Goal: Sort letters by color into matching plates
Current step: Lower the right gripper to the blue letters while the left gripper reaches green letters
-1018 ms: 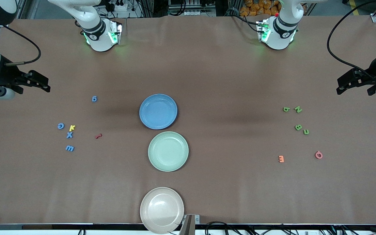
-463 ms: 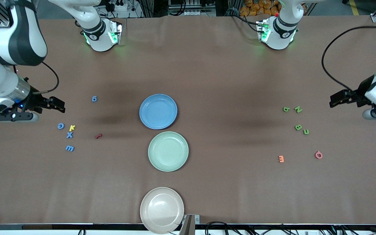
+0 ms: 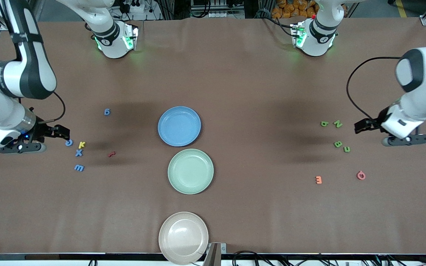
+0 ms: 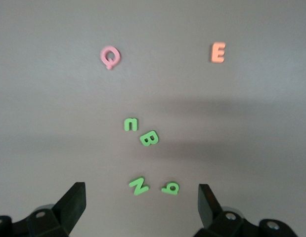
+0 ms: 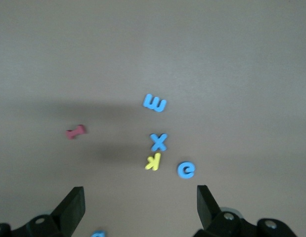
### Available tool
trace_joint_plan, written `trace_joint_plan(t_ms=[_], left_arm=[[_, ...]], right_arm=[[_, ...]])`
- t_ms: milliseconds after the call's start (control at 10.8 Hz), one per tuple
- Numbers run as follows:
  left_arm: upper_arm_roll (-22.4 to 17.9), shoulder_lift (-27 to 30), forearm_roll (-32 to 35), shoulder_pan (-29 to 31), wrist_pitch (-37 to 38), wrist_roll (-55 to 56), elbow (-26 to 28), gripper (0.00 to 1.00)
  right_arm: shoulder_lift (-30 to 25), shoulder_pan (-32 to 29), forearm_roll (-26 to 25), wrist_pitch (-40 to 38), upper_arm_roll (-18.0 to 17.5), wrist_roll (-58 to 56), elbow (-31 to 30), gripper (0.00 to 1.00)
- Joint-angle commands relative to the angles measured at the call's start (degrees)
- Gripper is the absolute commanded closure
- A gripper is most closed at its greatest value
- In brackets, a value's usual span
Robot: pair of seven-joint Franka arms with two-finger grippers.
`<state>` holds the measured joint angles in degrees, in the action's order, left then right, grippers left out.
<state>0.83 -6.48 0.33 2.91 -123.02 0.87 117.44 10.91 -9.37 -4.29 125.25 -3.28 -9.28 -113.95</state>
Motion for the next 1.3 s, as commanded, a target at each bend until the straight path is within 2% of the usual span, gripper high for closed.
trace_joint_plan(t_ms=[0, 93, 185, 370, 555, 648, 740, 926, 1203], left_arm=[[0.66, 1.83, -0.25, 0.17, -11.26, -0.52, 10.52, 0.00], [0.66, 1.73, -0.25, 0.26, -11.28, -0.52, 10.97, 0.00], [0.58, 1.39, -0.25, 0.52, -11.28, -0.52, 11.41, 0.00], [0.57, 1.21, -0.25, 1.31, -11.54, -0.52, 12.73, 0.00], [0.66, 1.12, 0.63, 0.88, -14.33, -0.87, 15.18, 0.00], [1.53, -0.10, 3.94, 0.44, -16.18, -6.27, 15.45, 0.00], [3.54, -0.46, 3.89, 0.09, -16.20, -7.89, 15.28, 0.00], [6.10, -0.55, 3.89, 0.17, -16.02, 5.21, 15.89, 0.00], [6.55, -0.82, 3.97, 0.26, -16.02, 25.60, 16.94, 0.00]], right_arm=[[4.73, -2.93, -0.72, 4.90, -0.68, -5.48, 0.13, 0.02], [6.30, -3.46, -0.72, 6.48, -0.68, -6.19, 0.04, 0.05], [7.54, -3.72, -0.63, 9.02, -0.68, -6.72, -0.92, 0.13], [9.12, -3.90, -0.63, 16.65, -0.68, -7.33, -4.51, 0.14], [10.97, -4.34, -0.54, 18.88, -0.68, -8.56, -4.97, 0.17], [11.67, -4.78, -0.54, 19.76, -0.76, -8.65, -4.97, 0.17], [12.73, -4.95, -0.45, 20.72, -0.76, -9.44, -4.97, 0.17], [14.31, -5.13, -0.01, 22.13, -0.76, -9.80, -5.06, 0.20], [16.07, -5.04, 0.08, 24.76, -0.85, -9.80, -5.84, 0.22]])
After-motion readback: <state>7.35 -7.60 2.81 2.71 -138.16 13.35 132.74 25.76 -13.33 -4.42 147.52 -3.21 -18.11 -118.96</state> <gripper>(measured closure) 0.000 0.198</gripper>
